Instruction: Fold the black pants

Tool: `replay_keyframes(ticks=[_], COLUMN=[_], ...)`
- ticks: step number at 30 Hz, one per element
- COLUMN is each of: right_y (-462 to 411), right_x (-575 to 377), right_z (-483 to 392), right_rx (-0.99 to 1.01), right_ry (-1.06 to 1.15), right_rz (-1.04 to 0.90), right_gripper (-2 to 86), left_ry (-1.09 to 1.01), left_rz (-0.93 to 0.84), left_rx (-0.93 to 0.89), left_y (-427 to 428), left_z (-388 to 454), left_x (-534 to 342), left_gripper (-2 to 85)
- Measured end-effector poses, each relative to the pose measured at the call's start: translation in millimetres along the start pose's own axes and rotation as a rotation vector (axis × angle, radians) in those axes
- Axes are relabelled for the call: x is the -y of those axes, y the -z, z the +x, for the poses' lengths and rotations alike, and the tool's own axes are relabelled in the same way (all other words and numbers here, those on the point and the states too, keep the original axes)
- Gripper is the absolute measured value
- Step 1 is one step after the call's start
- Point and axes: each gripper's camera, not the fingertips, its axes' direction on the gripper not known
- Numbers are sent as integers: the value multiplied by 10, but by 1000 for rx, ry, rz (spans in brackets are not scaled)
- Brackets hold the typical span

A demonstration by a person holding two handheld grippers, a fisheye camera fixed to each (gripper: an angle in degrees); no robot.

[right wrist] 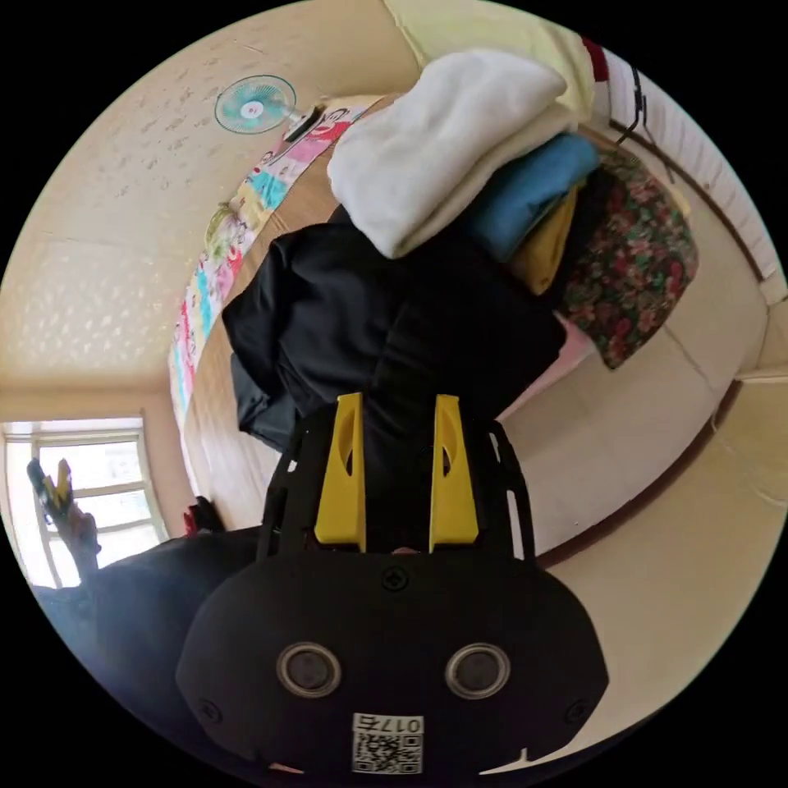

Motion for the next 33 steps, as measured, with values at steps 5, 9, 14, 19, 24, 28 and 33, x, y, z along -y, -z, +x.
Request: replay_keyframes(ticks=[5,9,14,19,24,28,33], right_y=[825,1417,2094,2640,2948,2715,1756], right_x=[-350,-452,-909,-1478,-2035,-2518,-2890], right_z=[-576,-1509,-2973,-3801,-3593,-2852,-2237], right_rx=[577,647,830,851,834,762,486], right_ry=[144,485,958,1210,1233,1041,911], right_rz=[268,198,44,90,242,396,351], right_gripper=[39,30,29,44,78,111,140], left_ry=[-207,-293,-377,-372,-240,-248,-283], left_rz=[-113,-102,15,305,636,698,787], left_rx=[100,292,489,423,280,299,320], left_y=[-680,-1025,-956,-238,1068,1483,1887], left_z=[359,696,1025,1451,1683,1992,2484], left_x=[357,553,643,509,213,143,89], left_gripper=[108,160,169,61,50,49,47])
